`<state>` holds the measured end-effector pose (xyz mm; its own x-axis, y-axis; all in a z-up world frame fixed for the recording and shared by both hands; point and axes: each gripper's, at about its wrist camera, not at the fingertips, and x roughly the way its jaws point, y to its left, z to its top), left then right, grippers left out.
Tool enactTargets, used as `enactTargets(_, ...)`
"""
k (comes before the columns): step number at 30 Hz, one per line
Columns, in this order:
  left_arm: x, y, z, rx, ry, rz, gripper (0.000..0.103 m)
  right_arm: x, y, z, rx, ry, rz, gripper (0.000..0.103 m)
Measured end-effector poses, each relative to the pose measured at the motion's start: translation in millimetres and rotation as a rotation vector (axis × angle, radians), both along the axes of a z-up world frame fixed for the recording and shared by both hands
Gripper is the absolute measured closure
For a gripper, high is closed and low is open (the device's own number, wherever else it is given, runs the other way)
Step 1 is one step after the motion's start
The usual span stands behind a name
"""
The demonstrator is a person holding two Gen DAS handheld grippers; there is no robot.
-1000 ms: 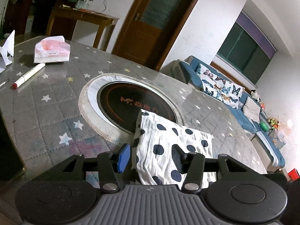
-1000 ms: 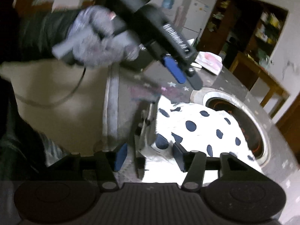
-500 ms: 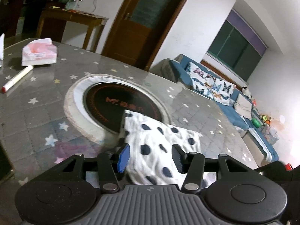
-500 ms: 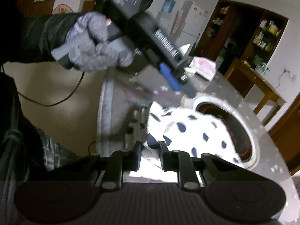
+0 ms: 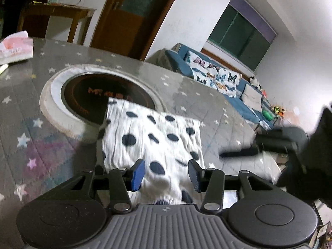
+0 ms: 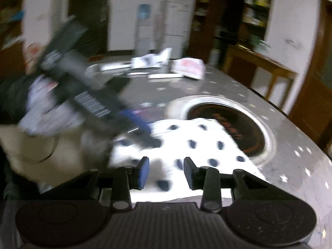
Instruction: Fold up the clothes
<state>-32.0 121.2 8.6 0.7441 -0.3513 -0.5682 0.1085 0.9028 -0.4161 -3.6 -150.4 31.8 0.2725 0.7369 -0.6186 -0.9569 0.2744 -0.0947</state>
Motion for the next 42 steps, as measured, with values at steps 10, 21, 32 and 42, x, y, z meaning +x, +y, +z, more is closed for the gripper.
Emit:
enactTargets(10,-7,-2,-8,0.009,0.028,-0.001,0.054,81,31,-39,-0.035,0.070,-0.215,0.060)
enactTargets(21,-5,1,-19,0.002,0.051,-0.005,0.055,130,-4,-67,-0.024,0.167,-0.394,0.062)
enactTargets(32,-2,-2,-15,0.021,0.035,-0.007,0.053,105,35,-43,-0.005,0.156,-0.245,0.061)
enactTargets(42,-3,0,-17,0.009,0.045,0.001,0.053,112,93,-53,-0.038,0.164,-0.153,0.056)
